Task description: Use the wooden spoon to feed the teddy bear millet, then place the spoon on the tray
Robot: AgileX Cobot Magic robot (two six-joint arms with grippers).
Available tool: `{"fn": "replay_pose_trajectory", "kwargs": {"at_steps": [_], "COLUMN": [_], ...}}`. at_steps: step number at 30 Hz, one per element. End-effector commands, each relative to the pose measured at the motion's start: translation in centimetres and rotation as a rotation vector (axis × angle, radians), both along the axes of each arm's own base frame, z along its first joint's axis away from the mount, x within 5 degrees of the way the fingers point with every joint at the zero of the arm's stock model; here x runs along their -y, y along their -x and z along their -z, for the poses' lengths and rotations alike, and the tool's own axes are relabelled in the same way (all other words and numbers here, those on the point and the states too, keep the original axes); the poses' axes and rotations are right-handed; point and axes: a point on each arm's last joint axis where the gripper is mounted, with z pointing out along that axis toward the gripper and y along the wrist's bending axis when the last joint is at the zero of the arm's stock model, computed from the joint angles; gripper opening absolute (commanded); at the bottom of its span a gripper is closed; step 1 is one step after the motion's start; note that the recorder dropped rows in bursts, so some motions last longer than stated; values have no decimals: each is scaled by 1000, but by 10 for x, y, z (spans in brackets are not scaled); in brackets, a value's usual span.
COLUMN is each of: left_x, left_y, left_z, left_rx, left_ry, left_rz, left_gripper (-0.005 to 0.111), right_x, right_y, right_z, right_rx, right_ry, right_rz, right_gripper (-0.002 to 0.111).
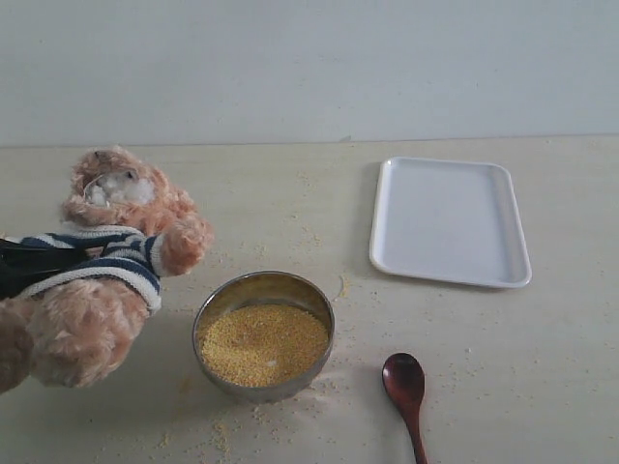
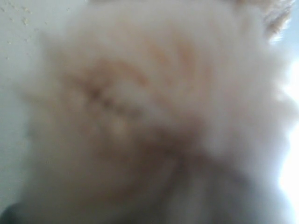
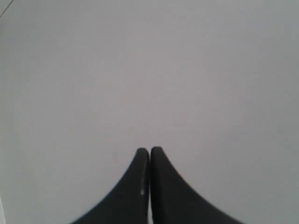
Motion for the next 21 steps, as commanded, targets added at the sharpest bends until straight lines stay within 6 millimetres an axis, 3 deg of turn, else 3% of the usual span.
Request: {"fn": "replay_pose_trajectory", "kwargs": {"at_steps": [1, 3, 4, 6, 10, 13, 15, 18, 21], "left_x": [1, 1, 1, 1, 1, 1, 1, 1, 1], "left_y": [-2, -2, -2, -2, -2, -2, -2, -2, -2], "left_z": [-5, -5, -5, -5, -5, -5, -5, -5, -5], "left_rx": [33, 33, 37, 55, 69, 69, 69, 69, 69], "left_ry": [26, 26, 23, 8, -3, -3, -3, -3, -3], "left_rz": [4, 4, 5, 12, 17, 17, 17, 17, 17], "left_gripper": [5, 5, 5, 5, 5, 5, 5, 5, 5], "right_x": [-27, -28, -24, -9, 9, 14, 20, 23, 3], "right_y": [-36, -70, -85, -123, -169, -181, -181, -175, -176], "right_z": [-39, -31, -23, 2, 51, 75, 88, 98, 101], "right_rx": [-30, -175, -274, -557, -973, -1153, -1290, -1424, -1408], "right_ry": [669, 961, 1003, 985, 836, 655, 626, 672, 820], "right_rz": [208, 328, 339, 342, 281, 222, 237, 262, 176], "right_gripper": [0, 0, 0, 0, 0, 0, 0, 0, 0]}}
